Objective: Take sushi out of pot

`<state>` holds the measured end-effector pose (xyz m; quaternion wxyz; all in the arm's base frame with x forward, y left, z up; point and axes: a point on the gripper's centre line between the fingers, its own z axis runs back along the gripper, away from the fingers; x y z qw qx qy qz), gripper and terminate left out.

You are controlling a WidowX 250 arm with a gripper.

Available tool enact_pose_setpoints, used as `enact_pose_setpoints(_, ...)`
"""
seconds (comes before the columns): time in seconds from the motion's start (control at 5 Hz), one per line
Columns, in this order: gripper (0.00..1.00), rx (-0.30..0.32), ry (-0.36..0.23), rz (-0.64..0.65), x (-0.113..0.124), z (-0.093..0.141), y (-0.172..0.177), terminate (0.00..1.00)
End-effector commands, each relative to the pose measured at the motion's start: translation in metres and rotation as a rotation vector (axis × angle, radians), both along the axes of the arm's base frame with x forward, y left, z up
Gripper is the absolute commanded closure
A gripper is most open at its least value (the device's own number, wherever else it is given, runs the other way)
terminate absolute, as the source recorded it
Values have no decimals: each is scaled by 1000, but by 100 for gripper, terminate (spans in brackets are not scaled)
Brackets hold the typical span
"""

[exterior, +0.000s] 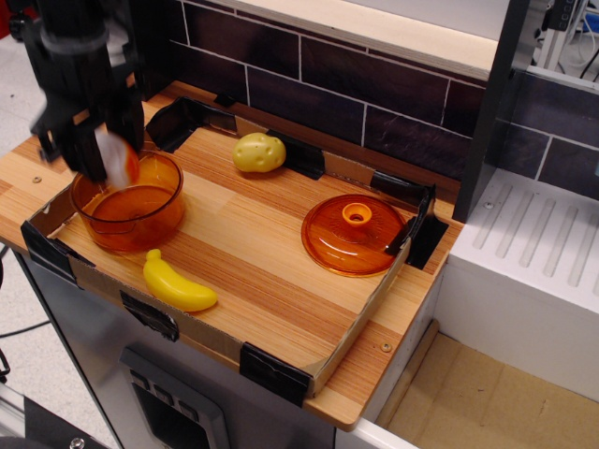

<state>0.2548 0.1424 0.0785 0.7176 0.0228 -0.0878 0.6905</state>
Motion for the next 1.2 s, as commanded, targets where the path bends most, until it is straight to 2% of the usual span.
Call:
enact_pose_setpoints(0.0, 100, -65, -89, -132, -2, 52, -58, 0)
enact_pose_setpoints(0.2, 100, -104, -57, -206, 4, 48, -88, 0)
enact_pose_setpoints(0.4, 100, -121, 11, -237, 12, 26, -102, 0)
enact_pose_setpoints(0.8, 100, -83, 78, -232, 31, -21, -91, 0)
enact_pose_setpoints(1.0, 100, -64, 95, -226, 32, -33, -85, 0)
